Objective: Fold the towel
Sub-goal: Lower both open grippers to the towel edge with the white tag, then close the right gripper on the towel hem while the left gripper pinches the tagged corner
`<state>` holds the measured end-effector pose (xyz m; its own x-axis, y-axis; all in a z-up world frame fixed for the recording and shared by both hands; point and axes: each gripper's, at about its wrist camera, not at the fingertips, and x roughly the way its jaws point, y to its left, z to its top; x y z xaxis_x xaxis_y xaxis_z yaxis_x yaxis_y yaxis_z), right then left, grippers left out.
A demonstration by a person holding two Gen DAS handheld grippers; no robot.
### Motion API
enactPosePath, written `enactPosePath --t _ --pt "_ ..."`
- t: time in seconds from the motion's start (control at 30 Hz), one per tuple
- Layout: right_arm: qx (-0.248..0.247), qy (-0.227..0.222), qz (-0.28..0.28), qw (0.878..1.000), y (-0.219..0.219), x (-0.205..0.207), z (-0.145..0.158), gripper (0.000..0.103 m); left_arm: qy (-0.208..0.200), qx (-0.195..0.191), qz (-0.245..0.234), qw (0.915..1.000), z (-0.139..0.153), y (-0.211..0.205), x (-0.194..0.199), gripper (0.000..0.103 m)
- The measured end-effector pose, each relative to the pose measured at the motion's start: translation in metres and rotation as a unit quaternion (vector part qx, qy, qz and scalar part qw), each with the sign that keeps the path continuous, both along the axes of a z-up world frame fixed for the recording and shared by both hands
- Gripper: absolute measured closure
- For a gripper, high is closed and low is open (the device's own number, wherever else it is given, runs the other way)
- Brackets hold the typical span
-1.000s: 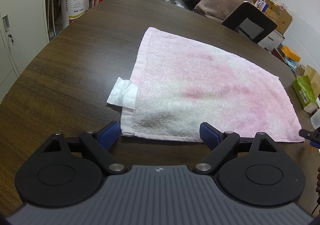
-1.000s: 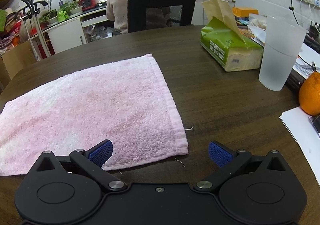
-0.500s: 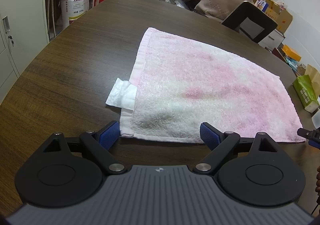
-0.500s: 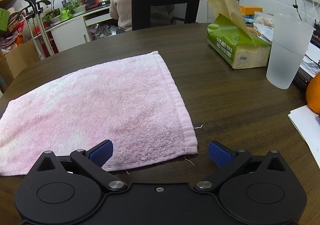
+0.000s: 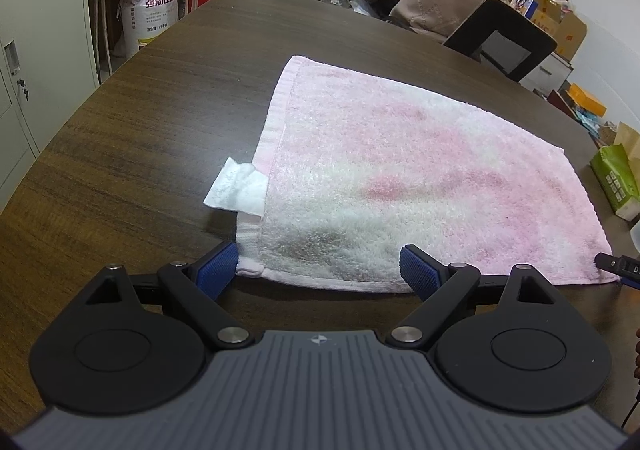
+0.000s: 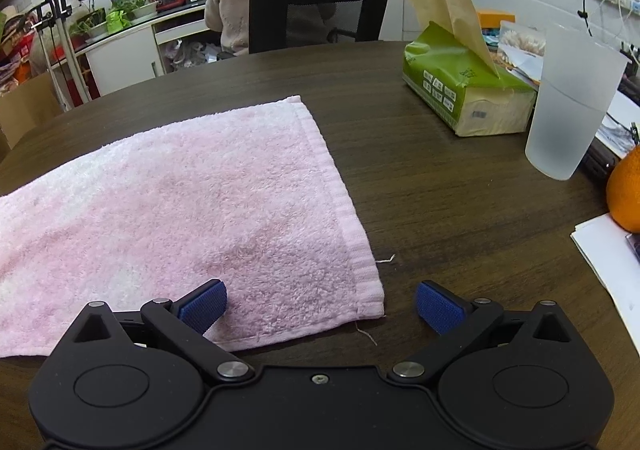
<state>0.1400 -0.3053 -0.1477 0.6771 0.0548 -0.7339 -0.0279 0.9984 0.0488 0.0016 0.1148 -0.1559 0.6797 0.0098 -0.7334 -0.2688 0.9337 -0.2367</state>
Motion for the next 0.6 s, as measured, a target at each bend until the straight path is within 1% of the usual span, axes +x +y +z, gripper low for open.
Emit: enactPosePath --t 0.17,0.3,0.33,0.37,0.4,0.53,0.6 --pt "-0.008 -0.017 0.022 1.0 0.0005 -0.0008 -0.0019 0.007 -0.002 0.004 0.0 1.0 -0.0009 -0.0007 -0.0007 0.015" --pt "-0.009 -0.02 0.029 0.999 0.0019 -0.0009 -0.0007 0.012 0.0 0.006 0.003 1.0 -0.0005 -0.0018 -0.0003 0.015" --pt "-0.009 -0.02 0.03 0.999 0.0023 -0.0011 -0.0003 0.014 0.0 0.007 0.003 1.0 -0.0004 -0.0019 -0.0001 0.015" --pt "-0.008 -0.02 0.032 0.999 0.0029 -0.0016 0.0005 0.018 0.001 0.007 0.005 1.0 -0.0002 -0.002 0.0002 0.015" --pt "-0.007 -0.022 0.036 0.999 0.0036 -0.0021 0.0013 0.021 0.001 0.007 0.006 1.0 0.0 -0.0021 0.0007 0.015" --pt "-0.007 -0.021 0.04 0.999 0.0052 -0.0028 0.0027 0.024 0.002 0.009 0.007 0.9999 0.0003 -0.0029 0.0013 0.015" --pt "-0.007 -0.019 0.044 0.999 0.006 -0.0029 0.0036 0.028 0.002 0.009 0.008 0.9999 0.0004 -0.0031 0.0012 0.016"
